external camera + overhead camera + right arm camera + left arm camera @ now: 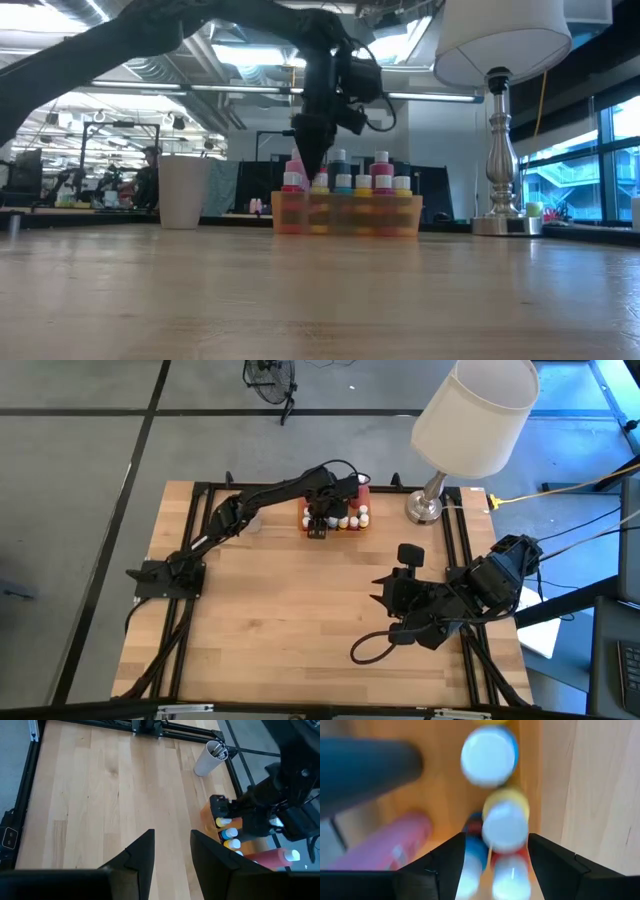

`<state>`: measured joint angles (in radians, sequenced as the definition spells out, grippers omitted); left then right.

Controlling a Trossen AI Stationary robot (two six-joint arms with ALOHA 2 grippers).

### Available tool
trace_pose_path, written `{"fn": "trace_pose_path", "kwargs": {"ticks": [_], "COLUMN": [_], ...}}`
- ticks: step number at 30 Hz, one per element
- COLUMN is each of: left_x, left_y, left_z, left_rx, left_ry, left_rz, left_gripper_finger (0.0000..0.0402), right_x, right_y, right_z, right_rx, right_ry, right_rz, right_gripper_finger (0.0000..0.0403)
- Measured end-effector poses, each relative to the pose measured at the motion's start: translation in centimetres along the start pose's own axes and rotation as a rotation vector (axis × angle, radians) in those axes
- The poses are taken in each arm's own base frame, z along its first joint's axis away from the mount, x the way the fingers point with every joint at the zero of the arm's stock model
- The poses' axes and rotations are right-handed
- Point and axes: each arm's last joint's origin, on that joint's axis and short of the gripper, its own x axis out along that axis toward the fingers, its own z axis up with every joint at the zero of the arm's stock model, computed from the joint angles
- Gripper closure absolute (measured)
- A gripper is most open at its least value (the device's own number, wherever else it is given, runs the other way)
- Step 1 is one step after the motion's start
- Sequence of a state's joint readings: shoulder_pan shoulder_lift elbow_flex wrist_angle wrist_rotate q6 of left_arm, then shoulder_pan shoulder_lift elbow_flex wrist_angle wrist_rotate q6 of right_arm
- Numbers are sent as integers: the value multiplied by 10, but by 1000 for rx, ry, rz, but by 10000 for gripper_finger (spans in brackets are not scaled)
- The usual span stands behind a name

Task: Pick & Place Paint Supplies
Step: Return to Home Position

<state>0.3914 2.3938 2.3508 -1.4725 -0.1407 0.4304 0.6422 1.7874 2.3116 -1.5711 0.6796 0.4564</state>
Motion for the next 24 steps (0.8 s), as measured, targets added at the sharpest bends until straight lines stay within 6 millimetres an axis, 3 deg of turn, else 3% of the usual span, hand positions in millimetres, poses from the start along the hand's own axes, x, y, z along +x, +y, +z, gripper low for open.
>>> {"fn": "trace_pose_path", "kwargs": {"ticks": [6,15,20,24], "left_x": [-36,-134,-193,-233], "left_y": [-12,-61,-94,-114], "left_z": [-15,-43,-77,-117], "left_rx": [12,-81,-96,-83], "left_ry": [35,-200,-355,-463], "left_rz": [52,100,162,224], "left_gripper_finger": [191,226,268,320], "right_x": [0,6,10,-1], "right_y": [0,-6,-10,-19], "right_z": [0,5,11,11], "right_rx": [6,36,60,59], "right_ry": [0,-7,-31,-87], "right_rz": [0,-11,6,-58], "right_gripper_finger": [275,275,284,334]}}
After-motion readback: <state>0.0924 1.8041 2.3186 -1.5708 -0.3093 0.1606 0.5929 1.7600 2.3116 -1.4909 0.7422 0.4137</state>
